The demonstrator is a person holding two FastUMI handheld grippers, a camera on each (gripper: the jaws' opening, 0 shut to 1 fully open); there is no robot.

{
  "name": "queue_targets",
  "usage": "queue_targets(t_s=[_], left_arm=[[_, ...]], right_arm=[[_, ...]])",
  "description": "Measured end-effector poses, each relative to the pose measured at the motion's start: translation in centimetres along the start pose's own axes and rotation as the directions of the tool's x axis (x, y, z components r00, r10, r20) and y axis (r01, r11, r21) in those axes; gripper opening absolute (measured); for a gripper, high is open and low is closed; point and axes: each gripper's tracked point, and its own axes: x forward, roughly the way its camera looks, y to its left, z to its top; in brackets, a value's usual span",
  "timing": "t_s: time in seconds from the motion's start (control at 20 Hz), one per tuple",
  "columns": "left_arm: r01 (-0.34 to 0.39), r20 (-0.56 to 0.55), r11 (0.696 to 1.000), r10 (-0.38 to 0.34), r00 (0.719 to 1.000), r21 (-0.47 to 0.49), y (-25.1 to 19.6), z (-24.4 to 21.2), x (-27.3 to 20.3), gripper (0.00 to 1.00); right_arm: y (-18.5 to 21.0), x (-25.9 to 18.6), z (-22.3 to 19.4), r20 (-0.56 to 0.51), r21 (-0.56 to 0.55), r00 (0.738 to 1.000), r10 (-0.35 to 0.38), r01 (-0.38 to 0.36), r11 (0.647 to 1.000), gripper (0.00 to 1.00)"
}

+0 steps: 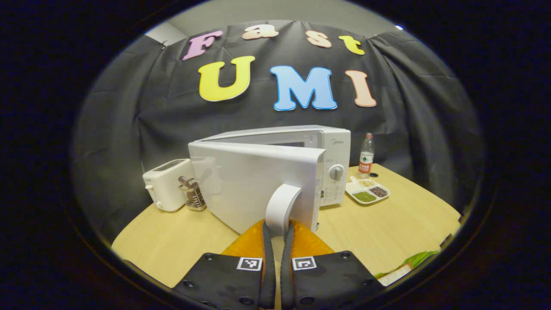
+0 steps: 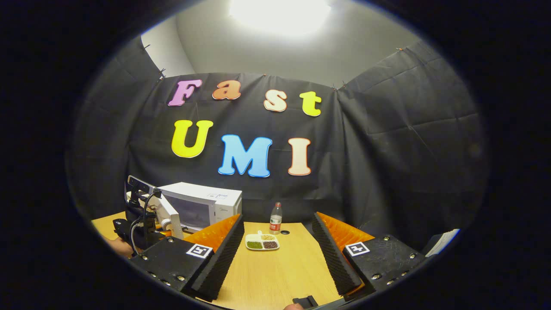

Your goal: Open the microwave oven with the left hand, put the food in, and close the microwave oven.

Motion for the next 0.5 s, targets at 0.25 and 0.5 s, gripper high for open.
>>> queue_targets(t_s=[0.25,0.5], left_arm=[[-0.014,-0.005,1.000,0.014,1.000,-0.010,4.0,-1.3,-2.8,0.11],[0.040,-0.009,0.999,-0.040,0.999,-0.003,7.5,-2.2,-4.6,0.11]], right_arm=[[3.7,-0.7,0.7,0.013,0.008,0.997,0.073,-0.073,0.997,0.96],[8.2,0.2,1.7,0.022,0.021,0.996,0.091,-0.091,0.996,0.96]])
